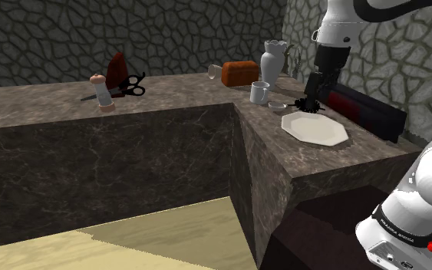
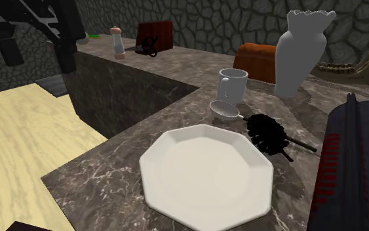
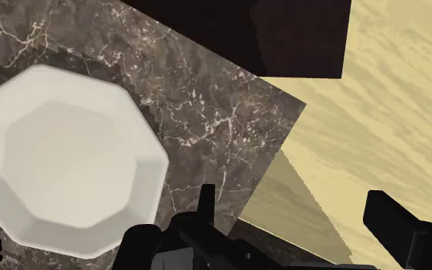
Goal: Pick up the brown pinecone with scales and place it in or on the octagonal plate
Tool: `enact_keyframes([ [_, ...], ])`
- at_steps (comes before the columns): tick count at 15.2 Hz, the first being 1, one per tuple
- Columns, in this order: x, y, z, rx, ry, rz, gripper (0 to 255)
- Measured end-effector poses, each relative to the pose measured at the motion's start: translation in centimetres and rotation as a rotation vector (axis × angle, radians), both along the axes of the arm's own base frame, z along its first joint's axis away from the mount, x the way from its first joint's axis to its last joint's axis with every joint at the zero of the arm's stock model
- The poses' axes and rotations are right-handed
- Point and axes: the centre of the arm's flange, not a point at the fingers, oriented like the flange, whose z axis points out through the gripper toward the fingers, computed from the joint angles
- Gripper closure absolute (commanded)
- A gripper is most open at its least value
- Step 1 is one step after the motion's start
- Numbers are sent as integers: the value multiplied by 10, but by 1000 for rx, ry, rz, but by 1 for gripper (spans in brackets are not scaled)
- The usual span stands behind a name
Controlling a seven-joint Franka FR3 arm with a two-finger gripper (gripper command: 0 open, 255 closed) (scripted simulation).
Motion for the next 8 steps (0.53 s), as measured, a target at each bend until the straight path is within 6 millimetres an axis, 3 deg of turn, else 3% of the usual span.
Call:
enact_keyframes([
  [3, 1, -16, -4, 5, -11, 6, 0],
  [8, 6, -74, -23, 24, -55, 36, 0],
])
